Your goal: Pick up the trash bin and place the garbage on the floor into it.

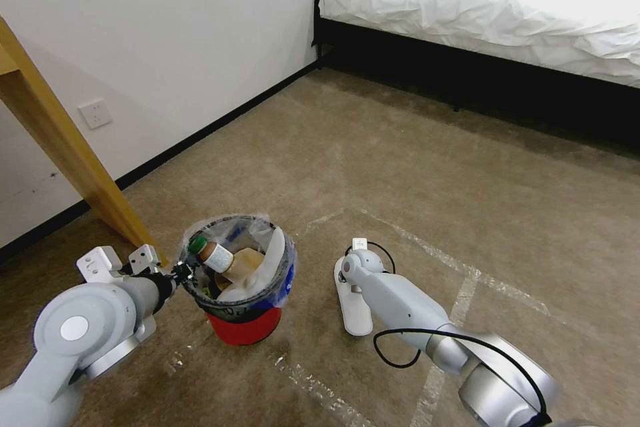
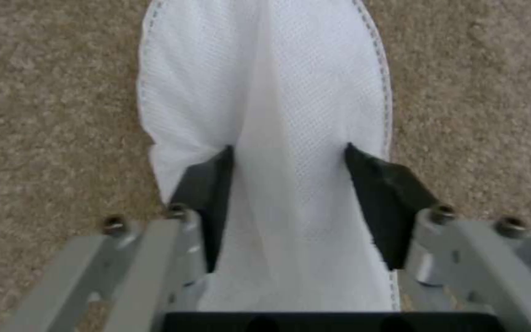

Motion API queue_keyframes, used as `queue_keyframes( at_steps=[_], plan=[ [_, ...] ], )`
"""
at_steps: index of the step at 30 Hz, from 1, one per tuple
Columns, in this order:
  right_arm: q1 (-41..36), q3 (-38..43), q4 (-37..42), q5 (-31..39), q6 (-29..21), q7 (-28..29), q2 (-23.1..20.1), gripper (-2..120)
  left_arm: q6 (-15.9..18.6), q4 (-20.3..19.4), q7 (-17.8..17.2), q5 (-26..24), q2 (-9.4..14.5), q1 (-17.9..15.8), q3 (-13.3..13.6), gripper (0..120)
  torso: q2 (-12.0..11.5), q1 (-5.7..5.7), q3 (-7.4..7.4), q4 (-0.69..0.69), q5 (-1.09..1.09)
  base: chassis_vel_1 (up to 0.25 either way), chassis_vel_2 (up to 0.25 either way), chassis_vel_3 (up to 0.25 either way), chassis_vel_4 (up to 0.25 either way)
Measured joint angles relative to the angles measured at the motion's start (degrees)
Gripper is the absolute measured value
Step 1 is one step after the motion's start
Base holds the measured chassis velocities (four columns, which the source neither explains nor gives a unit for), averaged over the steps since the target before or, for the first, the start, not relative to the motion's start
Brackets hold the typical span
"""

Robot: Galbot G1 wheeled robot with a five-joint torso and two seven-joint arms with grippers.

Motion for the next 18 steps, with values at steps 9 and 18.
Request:
queue_keyframes(
  at_steps=[9, 18],
  plan=[
    [-0.07, 0.04, -0.39, -0.35, 0.44, -0.45, -0.62, 15, 0.0, -0.12, 0.1, 0.89, -0.04, 0.0, 0.63, 4, 0.01, 0.0, 0.0, -0.01, 0.0, 0.0, 0.0, 0.0, 0.0],
    [-0.07, -0.2, -0.27, -1.13, 1.44, -0.72, -0.92, 0, 0.01, 0.63, 0.18, 0.89, 0.57, -0.67, 1.07, 4, 0.01, 0.0, 0.01, -0.01, 0.0, 0.0, 0.0, 0.0, 0.0]
  ],
)
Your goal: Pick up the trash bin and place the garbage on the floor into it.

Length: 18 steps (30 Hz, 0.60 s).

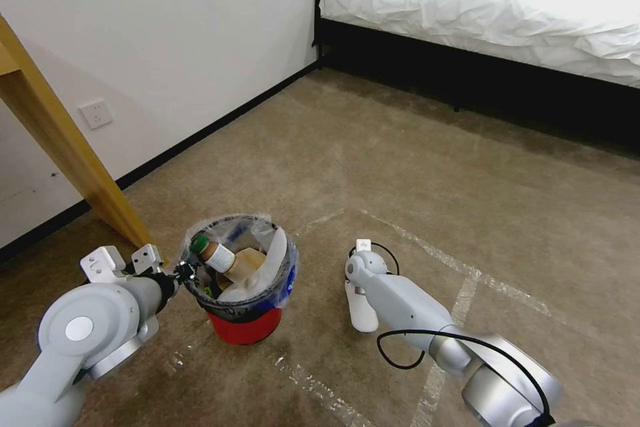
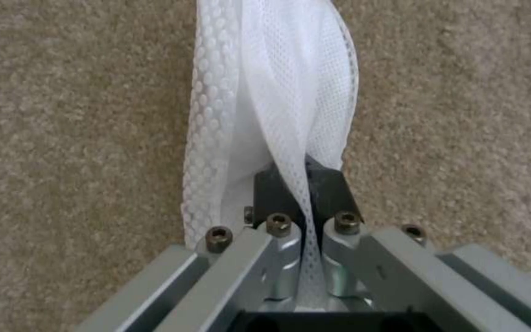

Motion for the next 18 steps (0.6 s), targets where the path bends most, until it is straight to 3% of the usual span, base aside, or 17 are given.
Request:
queue_keyframes(
  at_steps=[7, 10, 13, 14, 16, 17, 18],
  plan=[
    [-0.42, -0.29, 5.62, 1.64, -0.19, 3.06, -2.68, 0, -0.03, -0.05, 0.02, -0.27, 0.76, -0.2, -0.18, 4, 0.0, 0.0, 0.01, -0.01, 0.0, 0.0, 0.0, 0.0, 0.0],
    [-1.09, -0.32, 12.09, 3.59, -0.68, 5.29, -5.17, 0, -0.08, -0.15, -0.12, -0.49, 0.8, -0.2, -0.26, 4, 0.0, 0.01, 0.0, -0.01, 0.0, 0.0, 0.0, 0.0, 0.0],
    [-1.87, 0.32, 23.96, 5.04, -0.74, 8.49, -9.73, 0, -0.15, -0.51, -0.2, -0.55, 0.77, 0.13, -0.39, 4, 0.0, 0.0, 0.01, 0.0, 0.0, 0.0, 0.0, 0.0, 0.0],
    [-1.87, 0.32, 23.96, 5.04, -0.74, 8.49, -9.73, 0, -0.15, -0.51, -0.2, -0.55, 0.77, 0.13, -0.39, 4, 0.0, 0.0, 0.01, 0.0, 0.0, 0.0, 0.0, 0.0, 0.0],
    [-1.9, 1.11, 31.94, 6.38, -0.87, 10.61, -13.5, 0, -0.2, -0.76, -0.26, -0.58, 0.77, 0.26, -0.51, 4, -0.01, 0.0, 0.0, 0.02, 0.0, 0.0, 0.0, 0.0, 0.0],
    [-1.9, 1.11, 31.94, 6.38, -0.87, 10.61, -13.5, 0, -0.2, -0.76, -0.26, -0.58, 0.77, 0.26, -0.51, 4, -0.01, 0.0, 0.0, 0.02, 0.0, 0.0, 0.0, 0.0, 0.0],
    [-1.77, 1.58, 36.63, 7.64, -1.09, 11.87, -16.77, 0, -0.23, -0.86, -0.33, -0.68, 0.85, 0.27, -0.64, 4, 0.0, 0.0, 0.0, 0.01, 0.01, 0.0, 0.0, 0.0, 0.0]
  ],
)
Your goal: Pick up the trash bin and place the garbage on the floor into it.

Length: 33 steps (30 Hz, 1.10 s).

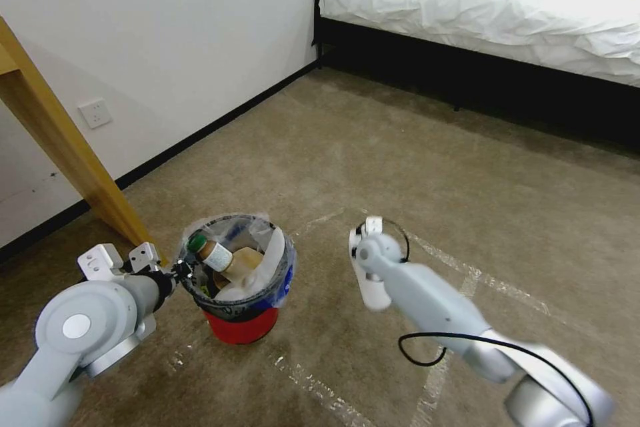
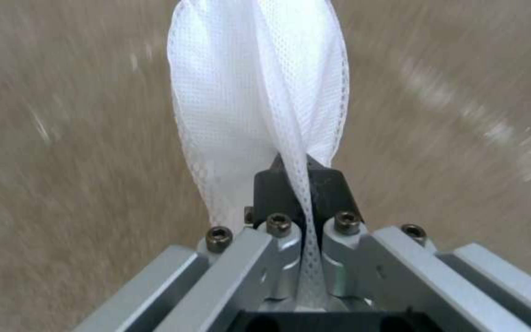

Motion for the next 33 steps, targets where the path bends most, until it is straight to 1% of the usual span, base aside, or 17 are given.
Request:
queue_keyframes(
  at_steps=[1, 2, 4, 8, 10, 11, 13, 14, 16, 17, 18, 19, 22, 26, 30, 31, 33],
  plan=[
    [0.19, 0.29, 2.32, 0.54, -0.07, 0.64, -2.06, 0, -0.05, -0.11, -0.05, -0.07, 0.09, 0.04, -0.14, 4, 0.0, 0.0, 0.0, -0.01, -0.01, 0.0, 0.0, 0.0, 0.0],
    [0.19, 0.29, 2.32, 0.54, -0.07, 0.64, -2.06, 0, -0.05, -0.11, -0.05, -0.07, 0.09, 0.04, -0.14, 4, 0.0, 0.0, 0.0, -0.01, -0.01, 0.0, 0.0, 0.0, 0.0],
    [0.82, 1.14, 7.59, 0.68, 0.29, 1.03, -6.6, 0, -0.14, -0.39, -0.09, -0.34, 0.21, 0.29, -0.42, 4, 0.0, 0.0, 0.0, -0.05, 0.0, 0.0, 0.0, 0.0, 0.0],
    [1.27, 2.27, 11.06, -2.98, 3.92, -1.83, -9.17, 0, -0.2, -0.53, -0.1, -0.53, 0.34, 0.35, -0.63, 4, 0.0, 0.0, 0.0, -0.04, 0.0, 0.0, 0.0, 0.0, 0.0],
    [2.24, 3.98, 11.68, -10.41, 16.71, -11.14, -9.86, 0, -0.35, -0.61, -0.13, -0.94, 0.59, 0.04, -0.69, 4, 0.0, 0.0, 0.0, -0.01, 0.0, 0.0, 0.0, 0.0, 0.0],
    [2.24, 3.98, 11.68, -10.41, 16.71, -11.14, -9.86, 0, -0.35, -0.61, -0.13, -0.94, 0.59, 0.04, -0.69, 4, 0.0, 0.0, 0.0, -0.01, 0.0, 0.0, 0.0, 0.0, 0.0],
    [3.21, 5.56, 11.31, -13.14, 26.24, -17.93, -9.21, 0, -0.45, -0.65, -0.12, -1.15, 0.74, -0.06, -0.7, 4, 0.0, 0.0, 0.0, -0.02, 0.0, 0.0, 0.0, 0.0, 0.0],
    [3.21, 5.56, 11.31, -13.14, 26.24, -17.93, -9.21, 0, -0.45, -0.65, -0.12, -1.15, 0.74, -0.06, -0.7, 4, 0.0, 0.0, 0.0, -0.02, 0.0, 0.0, 0.0, 0.0, 0.0],
    [4.53, 6.09, 10.39, -13.92, 36.88, -25.47, -7.96, 0, -0.47, -0.66, 0.01, -1.18, 0.71, -0.05, -0.7, 4, -0.01, 0.0, 0.0, -0.01, -0.01, 0.0, 0.0, 0.0, 0.0],
    [4.53, 6.09, 10.39, -13.92, 36.88, -25.47, -7.96, 0, -0.47, -0.66, 0.01, -1.18, 0.71, -0.05, -0.7, 4, -0.01, 0.0, 0.0, -0.01, -0.01, 0.0, 0.0, 0.0, 0.0],
    [4.89, 5.94, 10.21, -13.67, 40.83, -29.2, -7.57, 0, -0.5, -0.66, 0.2, -1.2, 0.62, -0.11, -0.7, 4, -0.01, 0.0, 0.0, 0.0, -0.01, 0.0, 0.0, 0.0, 0.0],
    [4.89, 5.94, 10.21, -13.67, 40.83, -29.2, -7.57, 0, -0.5, -0.66, 0.2, -1.2, 0.62, -0.11, -0.7, 4, -0.01, 0.0, 0.0, 0.0, -0.01, 0.0, 0.0, 0.0, 0.0],
    [5.5, 4.31, 10.13, -11.91, 48.36, -38.38, -5.79, 0, -0.85, -0.72, 0.6, -1.65, 0.43, -0.45, -0.7, 4, -0.01, 0.0, 0.0, -0.02, -0.01, 0.0, 0.0, 0.0, 0.0],
    [5.92, 3.62, 10.19, -11.24, 49.53, -41.22, -4.84, 0, -0.93, -0.73, 0.76, -1.71, 0.3, -0.57, -0.66, 4, -0.01, 0.0, 0.0, -0.01, -0.01, 0.0, 0.0, 0.0, 0.0],
    [7.39, 1.19, 10.91, -9.48, 49.97, -46.25, -1.8, 0, -1.15, -0.73, 1.14, -1.76, -0.3, -1.01, -0.02, 4, -0.01, 0.0, 0.0, -0.01, -0.03, 0.0, 0.0, 0.0, 0.0],
    [8.53, -0.54, 10.74, -9.21, 49.94, -49.13, -0.18, 0, -1.27, -0.73, 1.4, -1.76, -0.61, -1.24, 0.34, 4, -0.01, 0.0, 0.0, 0.0, -0.02, 0.0, 0.0, 0.0, 0.0],
    [8.96, -1.32, 10.51, -9.15, 49.94, -50.41, 0.27, 0, -1.3, -0.73, 1.48, -1.75, -0.73, -1.28, 0.46, 4, -0.01, 0.0, 0.0, -0.01, -0.02, 0.0, 0.0, 0.0, 0.0]
  ],
)
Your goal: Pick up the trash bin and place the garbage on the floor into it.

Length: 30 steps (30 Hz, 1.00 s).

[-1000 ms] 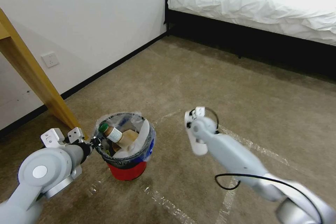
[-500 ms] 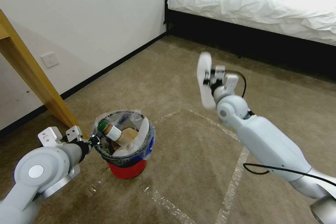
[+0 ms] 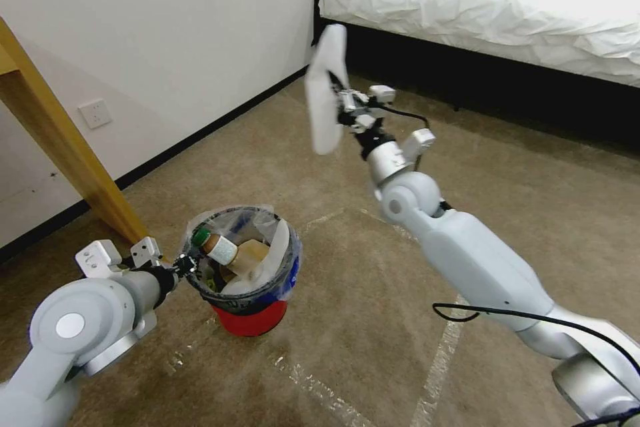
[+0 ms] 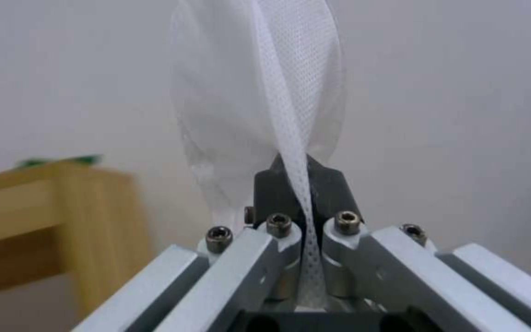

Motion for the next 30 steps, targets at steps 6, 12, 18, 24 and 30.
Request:
queue_keyframes(
  at_steps=[6, 12, 18, 24, 30],
  plan=[
    [2.6, -6.1, -2.54, -1.42, 1.17, -5.79, 2.98, 0, -0.01, 0.0, 0.41, 0.29, -0.75, 0.01, 0.8, 4, 0.0, 0.0, 0.0, 0.0, 0.0, 0.0, 0.0, 0.0, 0.0],
    [3.73, -11.92, -6.67, -3.84, 2.8, -7.2, 5.81, 0, -0.02, 0.02, 0.59, 0.48, -1.31, -0.13, 1.18, 4, 0.0, 0.0, 0.0, 0.0, 0.0, 0.0, 0.0, 0.0, 0.0],
    [3.4, -15.49, -10.35, -6.43, 3.67, -7.51, 7.95, 0, -0.03, 0.0, 0.6, 0.64, -1.74, 0.09, 1.23, 4, 0.0, 0.0, 0.0, 0.0, 0.01, 0.0, 0.0, 0.0, 0.0],
    [3.16, -17.7, -14.39, -10.5, 5.18, -8.25, 8.54, 0, 0.05, -0.02, 0.61, 0.65, -1.86, 0.21, 1.04, 4, 0.0, 0.0, 0.0, 0.0, 0.01, 0.0, 0.0, 0.0, 0.0],
    [1.61, -17.72, -17.1, -12.44, 6.1, -9.18, 8.2, 0, 0.18, -0.05, 0.67, 0.78, -1.95, 0.37, 0.99, 4, 0.0, 0.0, 0.0, 0.0, 0.01, 0.0, 0.0, 0.0, 0.0]
  ],
)
